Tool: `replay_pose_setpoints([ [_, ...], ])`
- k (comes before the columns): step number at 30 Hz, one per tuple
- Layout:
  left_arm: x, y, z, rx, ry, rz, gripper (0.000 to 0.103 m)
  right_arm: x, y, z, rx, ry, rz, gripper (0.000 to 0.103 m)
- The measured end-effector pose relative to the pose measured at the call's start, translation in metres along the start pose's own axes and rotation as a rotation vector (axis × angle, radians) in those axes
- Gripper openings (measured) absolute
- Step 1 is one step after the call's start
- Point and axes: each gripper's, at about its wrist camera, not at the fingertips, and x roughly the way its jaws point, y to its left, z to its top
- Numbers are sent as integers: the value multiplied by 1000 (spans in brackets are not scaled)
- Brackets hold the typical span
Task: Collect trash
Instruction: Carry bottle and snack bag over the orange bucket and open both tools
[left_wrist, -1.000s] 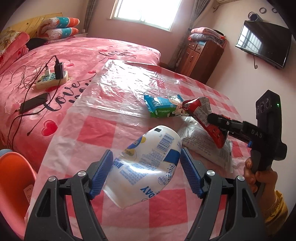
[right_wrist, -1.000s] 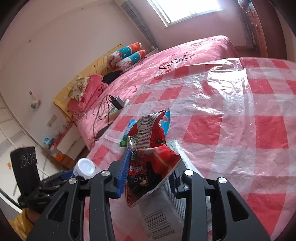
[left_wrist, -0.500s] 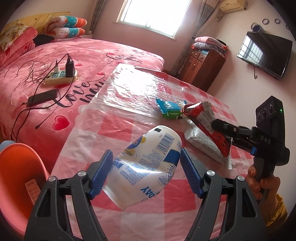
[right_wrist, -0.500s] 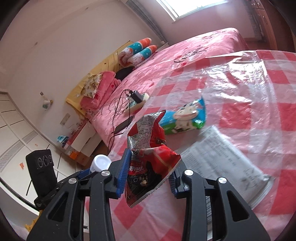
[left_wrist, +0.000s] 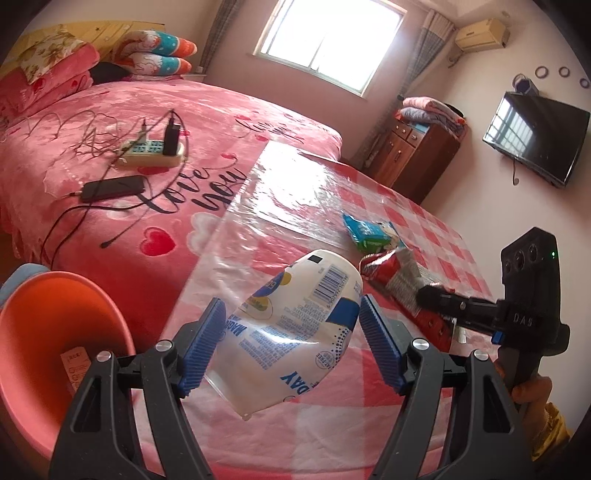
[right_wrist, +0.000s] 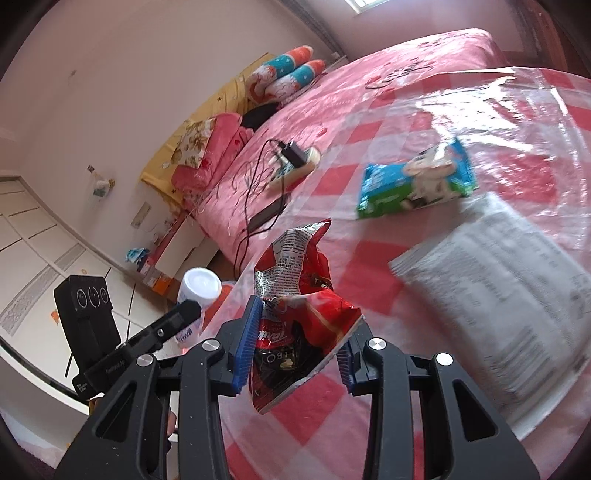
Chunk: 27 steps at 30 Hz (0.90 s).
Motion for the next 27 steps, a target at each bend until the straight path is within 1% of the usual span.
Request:
replay_pose_setpoints([
  [5,-16,20,-1,-28,-24,29,75,21,18,-4,-24,53,23,39],
  [10,-33,50,-3,-75,-47,80,75,45,40,-5,-38,109,60,39],
  [19,-53,113,-14,-172,-67,200,75,91,93,-7,-124,215,115,39],
  [27,-63,153,-29,-253,-70,269,75,131,140,-8,-198,279,149,39],
])
